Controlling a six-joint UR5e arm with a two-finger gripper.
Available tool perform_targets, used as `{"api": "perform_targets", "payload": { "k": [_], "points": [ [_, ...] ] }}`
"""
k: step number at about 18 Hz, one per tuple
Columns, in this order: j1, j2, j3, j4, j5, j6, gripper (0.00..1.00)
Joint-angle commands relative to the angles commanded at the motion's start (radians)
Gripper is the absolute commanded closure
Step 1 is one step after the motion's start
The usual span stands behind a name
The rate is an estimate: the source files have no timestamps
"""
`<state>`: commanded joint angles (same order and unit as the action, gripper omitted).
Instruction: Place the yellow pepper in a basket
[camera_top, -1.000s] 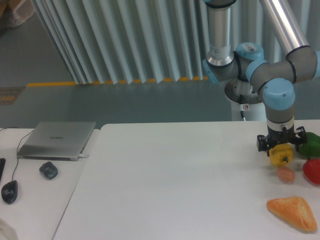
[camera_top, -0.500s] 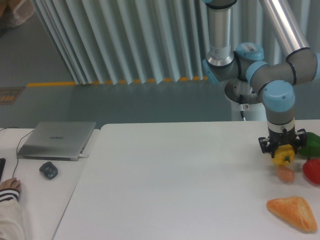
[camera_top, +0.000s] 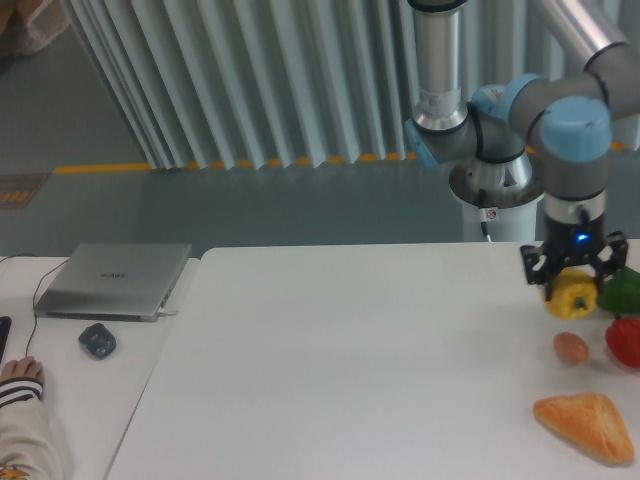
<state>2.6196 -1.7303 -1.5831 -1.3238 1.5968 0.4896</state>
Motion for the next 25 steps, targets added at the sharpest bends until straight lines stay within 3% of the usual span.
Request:
{"api": "perform_targets", "payload": {
  "k": [1,4,6,8,11,14,15,16,17,18,19,22,25],
  "points": [
    [0.038,0.0,0.008,0.003,0.005,0.104,0.53],
    [0.193,-0.005,0.041,-0.002,0.018,0.633,0.53],
    [0.227,-0.011,0.038,0.005,0.057,0.815,0.53],
    [0.231,-0.018,0.029,0.012,0.124,0.915,0.53],
    [0.229,-0.05,0.008,0.027,0.187,0.977,0.52],
    [0.247,-0.084,-0.041,0.13,0.196,0.988,0.5],
    [0.264,-0.089,-0.061,0.149,0.196,0.985,0.45],
    [0.275,-0.092,-0.067,0.156,0.193,0.986,0.28],
    [0.275,-0.092,-0.067,0.158,0.192,0.98,0.25],
    [0.274,-0.092,-0.07,0.163,0.192,0.981,0.08],
    [0.27,-0.092,-0.071,0.161,0.192,0.984,0.0],
    [0.228,-0.078,-0.061,0.161,0.183,0.991,0.0],
    [0.148,-0.066,-0.002,0.121,0.108,0.974,0.0]
  ]
}}
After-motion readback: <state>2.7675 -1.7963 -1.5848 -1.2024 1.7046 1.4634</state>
